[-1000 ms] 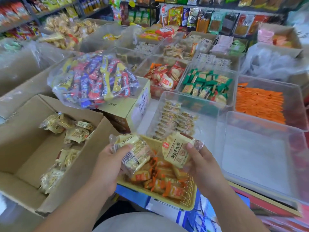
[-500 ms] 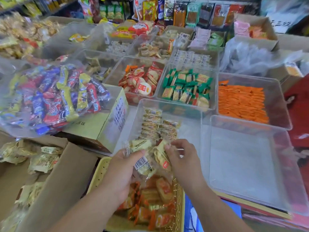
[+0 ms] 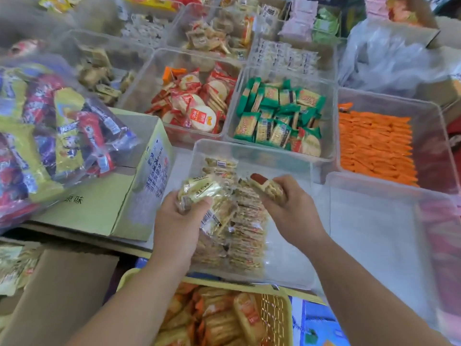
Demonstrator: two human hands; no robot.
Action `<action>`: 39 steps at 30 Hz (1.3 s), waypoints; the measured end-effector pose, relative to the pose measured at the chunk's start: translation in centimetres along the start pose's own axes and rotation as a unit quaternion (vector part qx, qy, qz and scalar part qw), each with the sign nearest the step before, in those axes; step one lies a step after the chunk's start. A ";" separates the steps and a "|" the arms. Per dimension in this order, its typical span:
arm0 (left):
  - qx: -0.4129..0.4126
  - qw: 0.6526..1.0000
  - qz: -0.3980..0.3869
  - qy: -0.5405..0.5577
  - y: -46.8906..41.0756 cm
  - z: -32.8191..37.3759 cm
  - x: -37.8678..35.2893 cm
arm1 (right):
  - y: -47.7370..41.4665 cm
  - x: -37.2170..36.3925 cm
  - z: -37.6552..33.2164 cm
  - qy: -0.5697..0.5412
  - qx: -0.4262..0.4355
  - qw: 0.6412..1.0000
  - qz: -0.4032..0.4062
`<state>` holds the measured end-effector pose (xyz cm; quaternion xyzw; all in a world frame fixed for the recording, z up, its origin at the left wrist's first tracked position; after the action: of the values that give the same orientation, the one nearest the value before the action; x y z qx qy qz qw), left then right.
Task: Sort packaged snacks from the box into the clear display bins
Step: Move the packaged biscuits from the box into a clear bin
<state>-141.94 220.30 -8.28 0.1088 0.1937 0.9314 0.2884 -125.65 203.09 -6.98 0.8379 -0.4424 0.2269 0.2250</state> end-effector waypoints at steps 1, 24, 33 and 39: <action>-0.024 1.000 0.014 0.003 -0.7 0.0 0.3 | -1.6 0.5 0.0 0.047 0.026 0.998 0.019; -0.079 0.997 -0.014 0.011 -4.7 -3.2 0.4 | -14.3 -6.5 5.3 0.179 -0.106 0.940 -0.269; -0.073 0.997 -0.013 0.022 -4.6 -3.2 0.3 | -14.0 -8.5 5.1 0.269 -0.046 0.932 -0.239; -0.031 0.998 -0.032 0.034 -4.6 -3.0 0.1 | -13.0 -8.4 4.7 0.335 -0.040 0.920 -0.201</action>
<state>-140.71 222.91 -12.92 0.0618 0.1777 0.9303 0.3148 -118.06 212.34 -17.83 0.7745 -0.1725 0.4262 0.4345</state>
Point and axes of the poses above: each hand's wrist, its own y-axis away from the middle knuckle, its own x-axis out of the back of the hand, z = x × y, the point moved 4 cm from there along -y, towards the middle knuckle
